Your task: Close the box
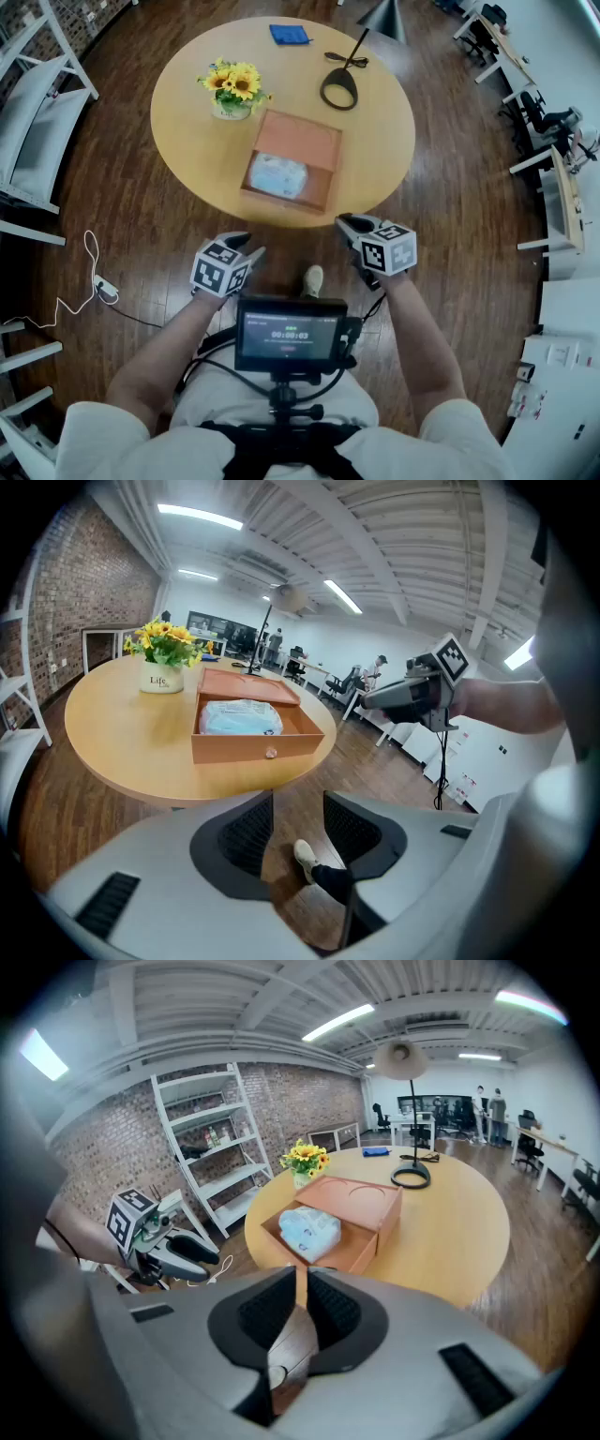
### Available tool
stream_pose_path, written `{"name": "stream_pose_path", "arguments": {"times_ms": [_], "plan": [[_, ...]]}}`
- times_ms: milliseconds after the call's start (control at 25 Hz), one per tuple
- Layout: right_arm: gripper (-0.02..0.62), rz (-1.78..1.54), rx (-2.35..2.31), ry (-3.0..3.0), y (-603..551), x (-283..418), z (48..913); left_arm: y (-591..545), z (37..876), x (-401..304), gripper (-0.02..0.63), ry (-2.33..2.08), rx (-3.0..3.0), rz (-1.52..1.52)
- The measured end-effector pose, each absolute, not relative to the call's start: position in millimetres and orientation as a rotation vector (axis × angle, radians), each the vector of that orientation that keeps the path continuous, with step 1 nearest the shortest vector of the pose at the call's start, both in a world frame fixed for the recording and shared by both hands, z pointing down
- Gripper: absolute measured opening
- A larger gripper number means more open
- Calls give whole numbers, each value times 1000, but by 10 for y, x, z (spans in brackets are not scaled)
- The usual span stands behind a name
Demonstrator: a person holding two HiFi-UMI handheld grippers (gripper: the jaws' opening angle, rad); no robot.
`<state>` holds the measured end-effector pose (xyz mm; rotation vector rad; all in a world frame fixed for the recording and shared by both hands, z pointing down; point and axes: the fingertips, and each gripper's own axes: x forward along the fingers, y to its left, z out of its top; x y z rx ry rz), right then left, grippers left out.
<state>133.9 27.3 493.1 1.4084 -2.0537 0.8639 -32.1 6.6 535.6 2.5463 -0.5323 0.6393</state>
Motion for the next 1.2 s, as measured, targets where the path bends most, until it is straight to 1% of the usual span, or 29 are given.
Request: {"name": "stream_pose_path", "arguments": {"times_ms": [40,80,320,440,600,640,800,1120,1160,1200], "plan": [[11,846,1388,-2056,126,1394,4953,12,5398,-266,173,-542,2539,640],[2,829,1368,-2059,-19,1453,4978,-44,5440,-210,173,-553,2531,640],[2,775,1160,-2094,-814,1750,5247,-360,5711,124,173,-707,2408,624],[2,679,1016,-2094,-1227,1833,5324,-500,5817,270,166,-819,2331,580],[2,525,779,-2038,-1602,1798,5556,-627,5979,296,152,-998,2197,526],[2,485,733,-2014,-1677,1804,5621,-664,6001,316,137,-1029,2177,511],[2,400,625,-1988,-1824,1779,5730,-711,6023,440,132,-1066,2147,455],[2,465,621,-2035,-1804,1776,5705,-742,5942,564,132,-1055,2196,446],[0,464,612,-2037,-1799,1769,5709,-756,5933,567,117,-1059,2199,449],[0,458,607,-2038,-1797,1765,5710,-768,5929,575,88,-1061,2202,454]]}}
